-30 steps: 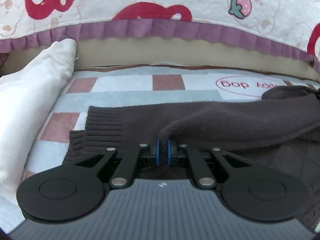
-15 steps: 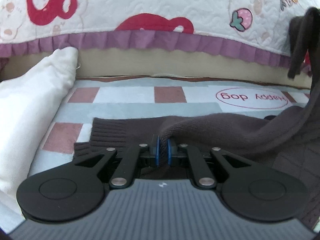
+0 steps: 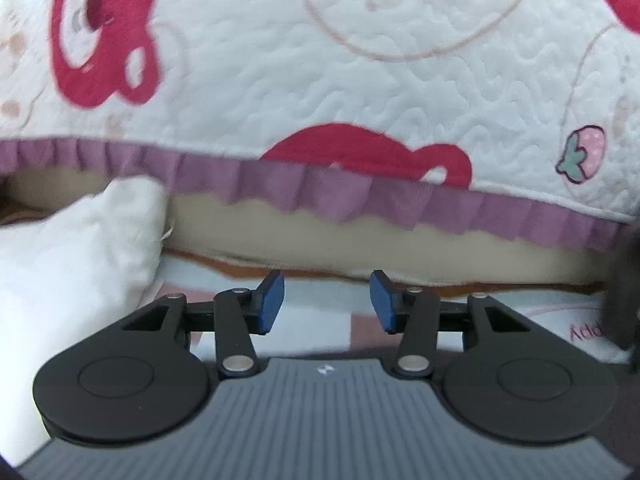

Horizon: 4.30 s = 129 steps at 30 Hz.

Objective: Fold clothes

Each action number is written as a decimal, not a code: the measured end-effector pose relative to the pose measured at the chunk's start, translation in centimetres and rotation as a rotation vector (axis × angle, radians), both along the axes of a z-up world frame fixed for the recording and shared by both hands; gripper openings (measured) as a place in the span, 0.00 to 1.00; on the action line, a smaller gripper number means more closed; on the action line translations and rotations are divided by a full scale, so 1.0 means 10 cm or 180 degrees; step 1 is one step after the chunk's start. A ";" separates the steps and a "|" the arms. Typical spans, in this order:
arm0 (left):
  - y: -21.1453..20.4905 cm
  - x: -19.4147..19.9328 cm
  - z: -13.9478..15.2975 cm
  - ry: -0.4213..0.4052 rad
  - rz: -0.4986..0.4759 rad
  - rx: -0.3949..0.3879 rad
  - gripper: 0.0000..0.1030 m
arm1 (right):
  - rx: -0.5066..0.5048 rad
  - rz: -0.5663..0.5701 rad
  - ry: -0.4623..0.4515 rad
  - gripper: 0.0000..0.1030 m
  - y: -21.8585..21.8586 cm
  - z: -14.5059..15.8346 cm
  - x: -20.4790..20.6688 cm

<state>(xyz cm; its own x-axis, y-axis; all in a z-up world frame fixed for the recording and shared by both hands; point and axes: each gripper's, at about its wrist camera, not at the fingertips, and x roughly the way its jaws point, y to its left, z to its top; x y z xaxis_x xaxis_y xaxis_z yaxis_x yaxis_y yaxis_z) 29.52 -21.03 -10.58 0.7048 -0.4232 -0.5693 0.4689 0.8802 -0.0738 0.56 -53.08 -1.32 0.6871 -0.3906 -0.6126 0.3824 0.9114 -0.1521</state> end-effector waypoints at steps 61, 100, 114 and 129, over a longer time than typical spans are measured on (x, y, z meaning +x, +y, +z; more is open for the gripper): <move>2.03 -1.29 -0.58 0.1730 0.0957 -0.1334 0.08 | 0.1191 0.2652 0.0835 0.61 2.96 -1.23 0.03; 0.60 -0.15 -0.52 0.1213 0.0177 -0.0709 0.59 | 0.1705 0.1535 0.0327 0.09 1.95 -1.27 -0.31; 0.22 0.20 0.19 -0.0126 -0.0116 0.0669 0.12 | 0.2500 0.2106 0.0151 0.09 2.51 -0.90 -0.04; 0.59 -1.01 -0.25 0.0151 0.0327 0.0771 0.69 | 0.1978 0.1954 0.0219 0.47 2.68 -0.85 -0.12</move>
